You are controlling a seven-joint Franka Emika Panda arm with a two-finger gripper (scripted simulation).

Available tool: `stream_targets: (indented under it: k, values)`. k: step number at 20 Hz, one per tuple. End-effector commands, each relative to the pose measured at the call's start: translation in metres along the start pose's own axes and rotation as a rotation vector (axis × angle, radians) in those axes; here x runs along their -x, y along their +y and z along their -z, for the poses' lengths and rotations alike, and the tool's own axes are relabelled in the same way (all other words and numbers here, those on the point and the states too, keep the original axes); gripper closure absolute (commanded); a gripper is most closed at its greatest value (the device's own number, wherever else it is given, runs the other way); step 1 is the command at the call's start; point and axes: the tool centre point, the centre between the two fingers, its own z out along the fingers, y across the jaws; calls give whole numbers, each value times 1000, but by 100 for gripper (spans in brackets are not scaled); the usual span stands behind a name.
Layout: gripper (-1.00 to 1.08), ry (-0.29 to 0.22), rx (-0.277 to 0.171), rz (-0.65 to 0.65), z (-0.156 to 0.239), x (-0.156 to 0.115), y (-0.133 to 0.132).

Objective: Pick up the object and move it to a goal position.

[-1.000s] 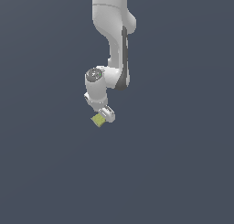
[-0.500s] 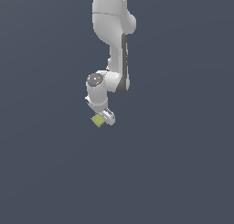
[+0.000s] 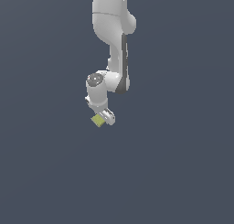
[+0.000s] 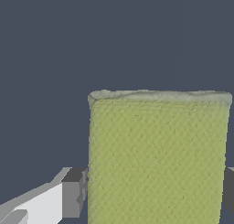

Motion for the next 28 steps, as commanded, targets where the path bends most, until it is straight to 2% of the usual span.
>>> stream_targets:
  k: [1, 7, 13, 19, 28]
  values:
    - [108, 0, 0, 0, 1, 0, 0]
    - [108, 0, 0, 0, 15, 5, -4]
    - [108, 0, 0, 0, 47, 16, -13]
    - [108, -1, 0, -1, 96, 31, -26]
    - [108, 1, 4, -2, 192, 60, -52]
